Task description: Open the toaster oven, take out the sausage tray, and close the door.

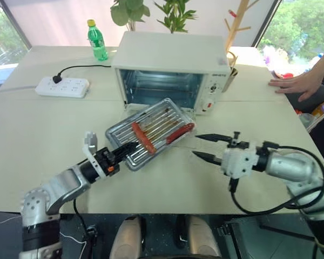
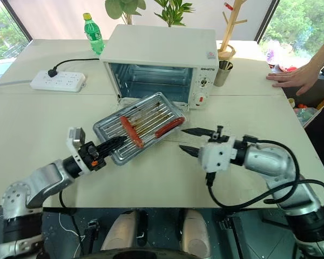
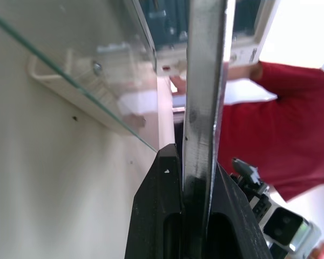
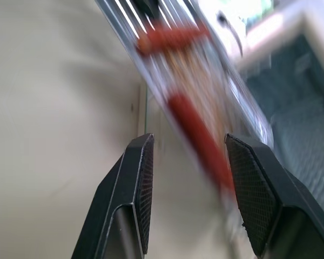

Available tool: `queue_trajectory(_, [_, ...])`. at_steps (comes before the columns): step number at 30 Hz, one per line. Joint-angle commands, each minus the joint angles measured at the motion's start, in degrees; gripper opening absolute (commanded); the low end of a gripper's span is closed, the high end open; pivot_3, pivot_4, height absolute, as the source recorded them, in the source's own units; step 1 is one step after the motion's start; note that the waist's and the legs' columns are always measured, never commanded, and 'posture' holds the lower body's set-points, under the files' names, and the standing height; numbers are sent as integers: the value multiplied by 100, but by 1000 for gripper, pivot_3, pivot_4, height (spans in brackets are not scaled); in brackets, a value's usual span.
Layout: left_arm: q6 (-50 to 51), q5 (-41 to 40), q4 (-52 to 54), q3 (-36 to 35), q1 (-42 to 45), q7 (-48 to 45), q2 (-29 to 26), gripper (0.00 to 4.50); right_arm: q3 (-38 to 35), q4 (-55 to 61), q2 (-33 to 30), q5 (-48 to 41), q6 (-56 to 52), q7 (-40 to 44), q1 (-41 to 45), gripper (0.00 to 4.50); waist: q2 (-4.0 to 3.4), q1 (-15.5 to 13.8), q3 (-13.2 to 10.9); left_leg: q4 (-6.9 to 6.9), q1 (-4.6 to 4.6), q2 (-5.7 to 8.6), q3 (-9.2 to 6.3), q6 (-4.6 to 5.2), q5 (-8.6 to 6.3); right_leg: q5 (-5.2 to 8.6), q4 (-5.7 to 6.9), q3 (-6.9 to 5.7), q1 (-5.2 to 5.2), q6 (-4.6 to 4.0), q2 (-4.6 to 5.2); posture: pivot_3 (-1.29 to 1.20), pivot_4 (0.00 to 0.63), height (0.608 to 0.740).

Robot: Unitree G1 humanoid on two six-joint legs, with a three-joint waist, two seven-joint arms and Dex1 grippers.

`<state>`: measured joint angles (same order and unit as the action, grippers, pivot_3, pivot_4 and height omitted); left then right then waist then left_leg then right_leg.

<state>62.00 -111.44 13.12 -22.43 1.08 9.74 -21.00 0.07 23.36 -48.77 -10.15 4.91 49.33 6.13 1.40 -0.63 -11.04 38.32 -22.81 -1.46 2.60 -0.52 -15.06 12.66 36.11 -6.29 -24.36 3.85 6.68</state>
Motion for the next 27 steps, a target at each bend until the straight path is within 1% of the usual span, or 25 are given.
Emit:
queue_trajectory(1, [-507,-156,944,-543,-723,-171,109,0,-478,-303,-84,-870,-1090,201,-19,2112,0,-2,0,-1,4,-1,2,3,-2,1,0,3,0,-2,0,0,150,717])
queue_trajectory(2, [-706,-156,1207,-699,-1047,-196,119,0,-430,-589,-47,-896,-1255,268,87,2112,0,-2,0,-1,5,-2,2,4,-3,3,0,4,1,-5,0,0,150,717])
queue_trajectory(3, [-1063,-156,1489,-916,-1379,-91,345,0,-342,-870,4,-971,-1453,392,196,2112,-1,-10,1,-1,5,-2,2,3,-3,14,0,3,1,-24,0,0,150,717])
queue_trajectory(5, [-1593,-156,1895,-1100,-1865,54,622,0,-222,-1257,93,-975,-1547,558,359,2112,-2,-14,1,-2,6,-2,6,6,-5,23,-6,5,2,-40,3,0,150,717])
queue_trajectory(7, [-2000,-156,2262,-1142,-2286,85,755,0,-79,-1609,235,-847,-1597,570,559,2112,-1,-20,2,-1,5,0,6,8,-6,25,-6,6,3,-44,6,0,150,717])
queue_trajectory(10, [-2752,-156,2768,-1129,-2681,214,1031,0,210,-2309,573,-559,-1589,466,1000,2112,-2,-19,2,-1,4,1,7,8,-6,27,-8,6,3,-48,5,0,150,717])
queue_trajectory(16, [-3417,-156,3117,-970,-3183,161,994,0,492,-3107,1176,-316,-1610,397,1600,2112,-3,38,4,0,4,8,35,37,-23,24,-25,31,2,-44,6,0,150,717])
queue_trajectory(19, [-3521,-156,3095,-1075,-3418,-6,909,0,632,-3444,1428,-141,-1442,372,1808,2112,-3,42,3,-1,3,7,36,43,-27,24,-28,30,0,-42,1,0,150,717])
queue_trajectory(23, [-3560,-156,2931,-1201,-3542,-167,828,0,624,-3553,1729,-133,-1575,302,2039,2112,-5,7,2,-1,3,5,36,42,-26,25,-29,30,-2,-44,-4,0,150,717])
queue_trajectory(27, [-3519,-156,2834,-1260,-3592,-288,777,0,546,-3346,1879,-275,-1839,272,2139,2112,-3,-7,3,0,3,2,33,41,-26,25,-28,29,-2,-44,-6,0,150,717])
